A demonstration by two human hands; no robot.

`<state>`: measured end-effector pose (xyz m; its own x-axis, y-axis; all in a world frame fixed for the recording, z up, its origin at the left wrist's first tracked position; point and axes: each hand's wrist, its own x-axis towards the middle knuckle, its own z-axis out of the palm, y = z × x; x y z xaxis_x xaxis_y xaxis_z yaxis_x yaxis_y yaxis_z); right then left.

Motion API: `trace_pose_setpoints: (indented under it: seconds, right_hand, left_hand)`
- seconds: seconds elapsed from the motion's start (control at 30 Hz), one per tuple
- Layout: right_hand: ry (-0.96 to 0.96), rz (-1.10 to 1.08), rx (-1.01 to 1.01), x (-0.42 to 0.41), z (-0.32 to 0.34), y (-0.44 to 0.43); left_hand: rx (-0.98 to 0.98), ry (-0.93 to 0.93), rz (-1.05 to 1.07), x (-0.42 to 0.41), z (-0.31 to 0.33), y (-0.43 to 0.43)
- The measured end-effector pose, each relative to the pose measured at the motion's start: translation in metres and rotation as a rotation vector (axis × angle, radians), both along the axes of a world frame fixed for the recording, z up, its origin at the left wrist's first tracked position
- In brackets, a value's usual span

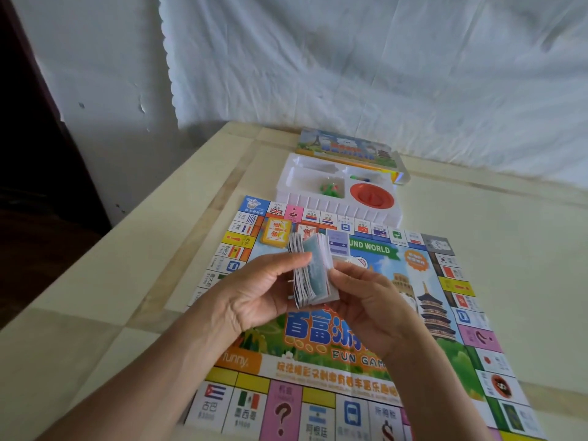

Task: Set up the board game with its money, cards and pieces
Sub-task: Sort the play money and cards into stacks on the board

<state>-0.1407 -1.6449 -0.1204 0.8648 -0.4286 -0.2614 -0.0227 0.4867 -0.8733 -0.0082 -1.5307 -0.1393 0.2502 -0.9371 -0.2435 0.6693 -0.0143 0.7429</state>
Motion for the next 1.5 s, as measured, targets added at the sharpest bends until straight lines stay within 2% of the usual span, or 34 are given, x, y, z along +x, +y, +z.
trace_pose_setpoints:
  seconds: [0.23, 0.53, 0.77, 0.83, 1.0, 1.07, 1.23, 1.5]
  right_hand:
    - [0.103, -0.053, -0.328, 0.003, -0.010, 0.012]
    - [0.034, -0.056, -0.014, -0.001, 0.003, 0.004]
    - [0.008, -0.018, 0.014, 0.000, -0.002, -0.001]
    - [-0.005, 0.006, -0.056, 0.000, -0.004, -0.001]
    - [0.113, 0.041, -0.462, 0.004, -0.013, 0.010]
    - [0.104, 0.030, -0.405, 0.005, -0.012, 0.009]
    - [0.025, -0.013, -0.081, -0.001, -0.001, 0.001]
    - [0.032, -0.009, -0.087, 0.002, -0.005, 0.001]
  left_hand:
    - [0.124, -0.124, 0.097, -0.010, -0.003, -0.005]
    - [0.033, 0.029, 0.021, 0.001, -0.002, 0.001]
    - [-0.024, 0.015, -0.014, 0.003, -0.005, 0.000]
    - [-0.030, -0.005, -0.015, 0.003, -0.007, -0.001]
    - [0.114, -0.195, 0.079, -0.006, -0.008, -0.004]
    - [0.107, -0.176, 0.067, -0.004, -0.006, -0.003]
    - [0.023, -0.003, 0.013, 0.006, -0.004, 0.001]
    - [0.007, 0.049, 0.005, 0.005, -0.003, 0.002]
